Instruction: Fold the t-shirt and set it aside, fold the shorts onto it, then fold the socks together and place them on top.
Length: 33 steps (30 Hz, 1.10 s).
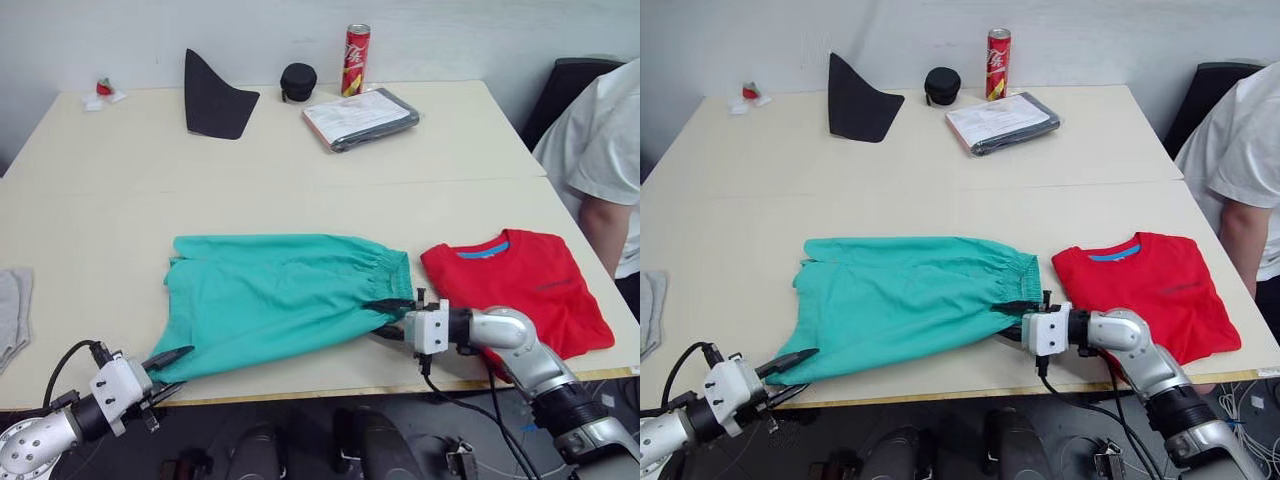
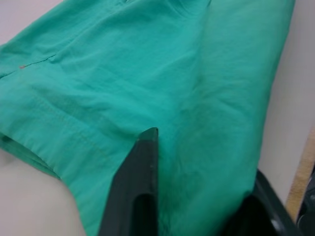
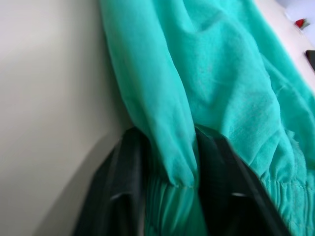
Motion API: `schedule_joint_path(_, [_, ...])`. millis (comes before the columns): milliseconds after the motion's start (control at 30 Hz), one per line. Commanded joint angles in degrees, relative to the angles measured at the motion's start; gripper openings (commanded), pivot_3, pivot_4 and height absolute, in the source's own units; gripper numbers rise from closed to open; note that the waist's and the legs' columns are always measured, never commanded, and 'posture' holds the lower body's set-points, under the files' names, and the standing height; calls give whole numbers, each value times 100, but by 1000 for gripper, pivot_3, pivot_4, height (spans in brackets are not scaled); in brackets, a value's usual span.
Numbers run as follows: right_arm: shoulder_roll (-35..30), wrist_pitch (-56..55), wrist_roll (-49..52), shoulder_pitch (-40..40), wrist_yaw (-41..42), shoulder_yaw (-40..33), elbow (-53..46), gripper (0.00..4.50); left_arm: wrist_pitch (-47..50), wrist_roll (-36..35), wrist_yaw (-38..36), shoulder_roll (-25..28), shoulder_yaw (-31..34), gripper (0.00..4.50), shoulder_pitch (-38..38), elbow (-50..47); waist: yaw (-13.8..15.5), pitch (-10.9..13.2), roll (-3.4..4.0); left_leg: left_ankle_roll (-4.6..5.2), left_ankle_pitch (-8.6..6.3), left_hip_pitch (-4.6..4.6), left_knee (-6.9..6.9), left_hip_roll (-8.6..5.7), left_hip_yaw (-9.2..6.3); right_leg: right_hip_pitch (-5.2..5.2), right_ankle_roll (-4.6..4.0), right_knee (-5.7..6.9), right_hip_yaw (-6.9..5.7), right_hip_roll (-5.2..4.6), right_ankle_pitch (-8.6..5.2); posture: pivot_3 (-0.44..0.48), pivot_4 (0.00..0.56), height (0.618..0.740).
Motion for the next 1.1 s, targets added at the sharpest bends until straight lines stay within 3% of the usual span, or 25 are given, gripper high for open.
schedule_joint_path(33, [-454, 453, 663, 503, 223, -499, -745, 3174, 437, -660, -253, 189, 449, 2657, 129, -122, 18, -1, -2, 2, -1, -5, -1, 0, -4, 0, 1, -5, -2, 0, 0, 0, 150, 740])
schedule_joint_path(167, [-950, 1679, 1896, 1385, 435, -1088, -1947, 4500, 1311, -1336, -850, 700, 686, 4001, 202, -362, 8, -1, -2, 5, -3, -4, -22, -1, -9, 1, 2, -19, -6, 3, 1, 0, 150, 740])
schedule_joint_path(200, [-1126, 2196, 2352, 1714, 409, -1340, -2368, 4500, 1732, -1696, -1077, 934, 789, 4326, 245, -511, 4, -1, -2, 5, -3, -4, -24, 0, -12, 2, 2, -21, -7, 4, 1, 0, 150, 740])
schedule_joint_path(267, [-1373, 3088, 3166, 2245, 283, -1826, -3070, 4500, 2220, -2088, -1425, 1279, 1002, 4433, 261, -700, 0, -1, -2, 5, -3, -5, -28, 0, -16, 2, 2, -23, -7, 6, 1, 0, 150, 740])
schedule_joint_path(333, [-1448, 3890, 4076, 2465, 0, -2197, -3678, 4032, 2946, -2818, -1627, 1618, 1302, 4500, 129, -918, -17, -1, -2, 5, -3, 0, -33, 0, -21, 7, 2, -28, -8, 7, 1, 0, 150, 740])
schedule_joint_path(433, [-1234, 4528, 4286, 2124, -354, -2076, -4060, 3115, 3650, -3390, -1598, 1981, 1358, 3895, -526, -1054, -19, -2, -4, 3, 0, 10, -34, 2, -25, 17, 1, -27, -5, 11, 1, 0, 150, 740])
schedule_joint_path(500, [-718, 4813, 3938, 1473, -720, -1511, -4030, 2359, 3926, -3417, -1446, 1962, 765, 3229, -1242, -1104, -17, -1, 1, 3, 4, 17, -38, -1, -27, 24, 1, -35, -3, 12, 1, 0, 150, 740])
schedule_joint_path(567, [-260, 4943, 3458, 984, -942, -1058, -3864, 1698, 4037, -3103, -1321, 1871, 178, 2606, -1841, -1070, -15, 2, 10, -2, 4, 54, -51, -4, -24, 63, 0, -42, 0, 13, 1, 0, 150, 740])
schedule_joint_path(600, [-39, 4990, 3070, 732, -1043, -751, -3708, 1325, 3807, -2558, -1228, 1708, -310, 2259, -2216, -925, -15, 1, 16, -4, 3, 59, -56, -4, -24, 68, 0, -45, 1, 14, 0, 0, 150, 740])
schedule_joint_path(733, [922, 5081, 1797, -136, -1407, 349, -2830, 0, 3180, -1620, -1026, 681, -1461, 942, -3327, -465, -12, -9, 25, -35, 20, 53, -68, -15, -16, 59, 4, -43, 4, 11, -2, 0, 150, 740])
schedule_joint_path(833, [1429, 4757, 1060, -444, -1538, 731, -1983, 0, 2407, -650, -993, 213, -2043, 18, -3588, 82, -21, -14, 15, -37, 23, 27, -50, -10, -3, 30, 4, -38, 4, 13, -3, 0, 150, 740])
schedule_joint_path(967, [1659, 4315, 341, -622, -1531, 982, -1427, 0, 1440, 620, -144, -364, -2403, 18, -4003, 1231, -14, -14, 16, -27, 23, 12, -39, -14, 9, 6, 5, -31, 7, 6, -2, 0, 150, 740])
schedule_joint_path(1100, [1832, 4160, 108, -405, -2030, 533, -1391, 0, 1489, 979, 405, -595, -2318, 18, -4020, 1726, -16, -16, 13, -20, 28, -2, -31, -12, 3, -4, 10, -21, 7, 4, 4, 0, 150, 740])
